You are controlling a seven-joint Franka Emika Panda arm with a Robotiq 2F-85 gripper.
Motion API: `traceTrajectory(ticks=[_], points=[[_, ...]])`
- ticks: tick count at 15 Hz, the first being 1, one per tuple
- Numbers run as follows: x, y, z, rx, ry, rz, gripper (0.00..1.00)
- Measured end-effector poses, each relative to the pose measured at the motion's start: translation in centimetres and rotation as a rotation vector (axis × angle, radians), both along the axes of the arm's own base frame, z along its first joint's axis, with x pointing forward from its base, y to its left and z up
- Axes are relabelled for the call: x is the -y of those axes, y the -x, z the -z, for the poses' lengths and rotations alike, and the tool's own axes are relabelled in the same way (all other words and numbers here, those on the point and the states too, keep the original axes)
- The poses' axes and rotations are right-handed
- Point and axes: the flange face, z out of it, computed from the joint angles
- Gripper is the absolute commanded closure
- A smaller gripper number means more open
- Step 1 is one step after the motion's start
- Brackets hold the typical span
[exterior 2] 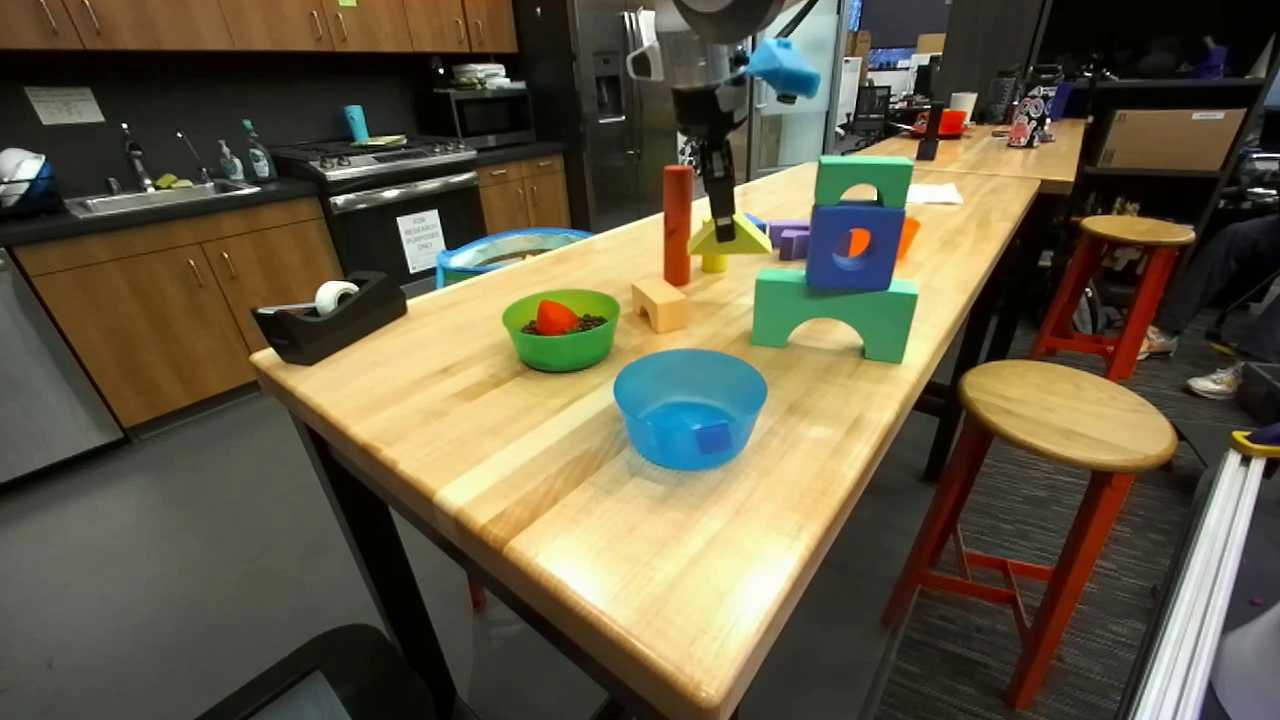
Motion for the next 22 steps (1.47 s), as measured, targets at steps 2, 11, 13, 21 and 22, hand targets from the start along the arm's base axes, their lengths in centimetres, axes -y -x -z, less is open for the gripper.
traceTrajectory(ticks=[2,11,13,21,22], points=[[0.3,0.1,-1.1,0.02,0.001,0.008,0.84],[3.7,1.7,-8.4,0.134,0.009,0.072,0.84],[4.4,2.5,-10.3,0.155,0.012,0.09,0.84],[6.5,6.8,-17.2,0.252,0.012,0.14,0.84],[6.9,7.5,-17.8,0.264,0.01,0.147,0.84]])
